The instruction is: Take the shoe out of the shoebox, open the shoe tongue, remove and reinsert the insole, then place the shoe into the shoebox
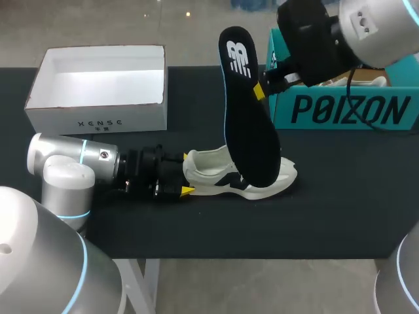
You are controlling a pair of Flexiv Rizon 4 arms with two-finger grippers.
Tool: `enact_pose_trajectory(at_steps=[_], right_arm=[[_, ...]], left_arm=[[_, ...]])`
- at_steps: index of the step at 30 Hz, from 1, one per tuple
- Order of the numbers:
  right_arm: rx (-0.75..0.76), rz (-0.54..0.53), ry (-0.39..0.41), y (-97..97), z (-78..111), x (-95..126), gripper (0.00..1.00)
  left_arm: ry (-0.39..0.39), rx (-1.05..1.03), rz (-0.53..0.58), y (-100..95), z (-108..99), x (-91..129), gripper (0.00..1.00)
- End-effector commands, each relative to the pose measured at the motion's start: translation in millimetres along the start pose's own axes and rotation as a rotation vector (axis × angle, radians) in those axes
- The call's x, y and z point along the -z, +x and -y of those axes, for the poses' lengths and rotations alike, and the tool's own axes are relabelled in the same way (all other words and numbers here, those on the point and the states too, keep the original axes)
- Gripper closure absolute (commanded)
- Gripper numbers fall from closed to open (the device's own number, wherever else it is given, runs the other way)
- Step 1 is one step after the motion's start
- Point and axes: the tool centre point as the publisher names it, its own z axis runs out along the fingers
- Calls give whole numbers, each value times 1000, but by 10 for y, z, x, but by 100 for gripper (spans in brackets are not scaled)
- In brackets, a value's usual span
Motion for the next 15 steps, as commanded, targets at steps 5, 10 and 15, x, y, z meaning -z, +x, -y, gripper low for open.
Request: enact_pose_trajectory(at_steps=[5, 10, 15], right_arm=[[-18, 17, -45, -104, 5, 97, 100], [-1, 12, -53, -74, -111, 128, 100], [6, 4, -49, -71, -134, 125, 100]], left_arm=[[0, -1, 3, 17, -18, -8, 100], [0, -1, 3, 17, -18, -8, 100], [0, -1, 3, 17, -18, -8, 100]])
